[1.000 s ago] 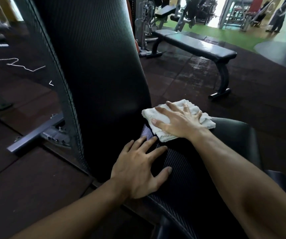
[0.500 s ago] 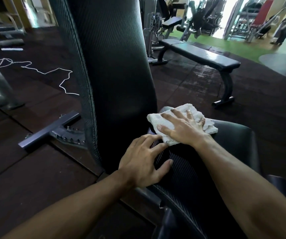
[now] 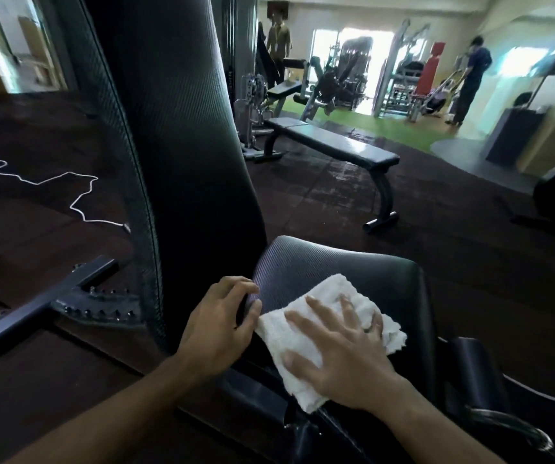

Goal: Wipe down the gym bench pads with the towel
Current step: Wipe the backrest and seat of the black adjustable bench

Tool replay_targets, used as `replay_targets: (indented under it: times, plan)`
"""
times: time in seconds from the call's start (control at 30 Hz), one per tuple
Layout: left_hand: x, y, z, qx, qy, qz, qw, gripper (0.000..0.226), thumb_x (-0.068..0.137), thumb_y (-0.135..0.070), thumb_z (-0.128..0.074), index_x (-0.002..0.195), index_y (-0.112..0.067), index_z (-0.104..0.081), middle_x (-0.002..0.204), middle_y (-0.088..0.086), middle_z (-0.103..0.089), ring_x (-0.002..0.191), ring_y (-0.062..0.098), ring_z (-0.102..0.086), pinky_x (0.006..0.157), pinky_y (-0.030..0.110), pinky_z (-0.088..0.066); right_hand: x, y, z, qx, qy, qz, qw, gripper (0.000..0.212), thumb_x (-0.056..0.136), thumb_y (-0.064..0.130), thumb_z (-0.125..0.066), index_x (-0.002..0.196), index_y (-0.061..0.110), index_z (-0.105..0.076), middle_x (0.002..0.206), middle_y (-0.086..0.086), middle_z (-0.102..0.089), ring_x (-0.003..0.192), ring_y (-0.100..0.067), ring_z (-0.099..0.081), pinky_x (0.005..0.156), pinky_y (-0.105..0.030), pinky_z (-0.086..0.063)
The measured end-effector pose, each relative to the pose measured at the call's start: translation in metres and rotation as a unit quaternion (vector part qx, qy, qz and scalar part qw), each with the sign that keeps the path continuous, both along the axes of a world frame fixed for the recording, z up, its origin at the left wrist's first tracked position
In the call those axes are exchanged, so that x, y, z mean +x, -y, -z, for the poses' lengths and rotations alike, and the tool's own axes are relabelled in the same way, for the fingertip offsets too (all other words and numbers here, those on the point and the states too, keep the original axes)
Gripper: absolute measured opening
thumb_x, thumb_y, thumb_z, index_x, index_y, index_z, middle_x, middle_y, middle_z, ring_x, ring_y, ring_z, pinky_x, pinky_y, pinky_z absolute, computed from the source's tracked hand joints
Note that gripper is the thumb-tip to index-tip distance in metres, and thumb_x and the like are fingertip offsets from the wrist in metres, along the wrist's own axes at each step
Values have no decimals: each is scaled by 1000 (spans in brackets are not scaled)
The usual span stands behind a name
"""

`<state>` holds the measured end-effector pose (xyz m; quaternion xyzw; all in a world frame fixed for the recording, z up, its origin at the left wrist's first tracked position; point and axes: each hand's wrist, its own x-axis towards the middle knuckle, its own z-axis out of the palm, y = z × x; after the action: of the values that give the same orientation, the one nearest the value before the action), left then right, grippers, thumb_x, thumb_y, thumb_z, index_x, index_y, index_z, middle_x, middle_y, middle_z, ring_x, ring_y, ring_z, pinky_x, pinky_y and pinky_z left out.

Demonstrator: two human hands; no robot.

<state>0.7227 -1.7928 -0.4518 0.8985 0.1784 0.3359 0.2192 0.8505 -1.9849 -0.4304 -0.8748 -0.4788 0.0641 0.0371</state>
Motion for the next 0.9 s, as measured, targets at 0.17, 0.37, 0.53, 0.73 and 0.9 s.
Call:
replay_targets:
  times: [0.17, 0.37, 0.53, 0.73, 0.9]
  plan:
    - [8, 7, -5, 57, -12, 28, 998, 35, 93, -45, -47, 114, -24, -65, 122, -11, -58, 107, 13, -59, 84, 28, -50, 2, 27, 3, -6, 26, 78, 997, 80, 76, 98, -17, 145, 69, 9, 165, 26, 15, 155, -31, 18, 111, -78, 6]
    - [8, 12, -3, 31, -27, 33, 999, 39, 92, -49, -45, 117, -26, -65, 124, -12, -58, 108, 11, -58, 83, 27, -49, 1, 26, 2, -22, 29, 92, 995, 84, 77, 97, -11, 150, 62, 12, 167, 19, 15, 155, -34, 17, 110, -77, 11]
    - [4, 8, -3, 72, -53, 38, 995, 41, 91, -50, -46, 117, -25, -65, 122, -9, -61, 107, 16, -62, 84, 32, -52, 9, 17, -12, -4, 50, 57, 997, 84, 77, 96, -16, 150, 63, 9, 168, 16, 16, 154, -29, 20, 112, -76, 7]
    - [1, 0, -8, 84, -64, 22, 994, 39, 92, -48, -46, 119, -27, -64, 122, -8, -61, 105, 18, -61, 84, 35, -53, 18, 2, -11, -60, -7, 28, 998, 85, 72, 100, -20, 146, 69, 8, 166, 16, 22, 152, -36, 25, 107, -80, 12]
    - [-4, -3, -2, 83, -74, 11, 994, 33, 92, -42, -52, 118, -24, -65, 122, -7, -62, 102, 20, -62, 81, 35, -53, 16, 2, -10, -67, -15, 39, 997, 88, 70, 101, -23, 147, 68, 4, 168, 12, 19, 152, -37, 25, 107, -81, 11]
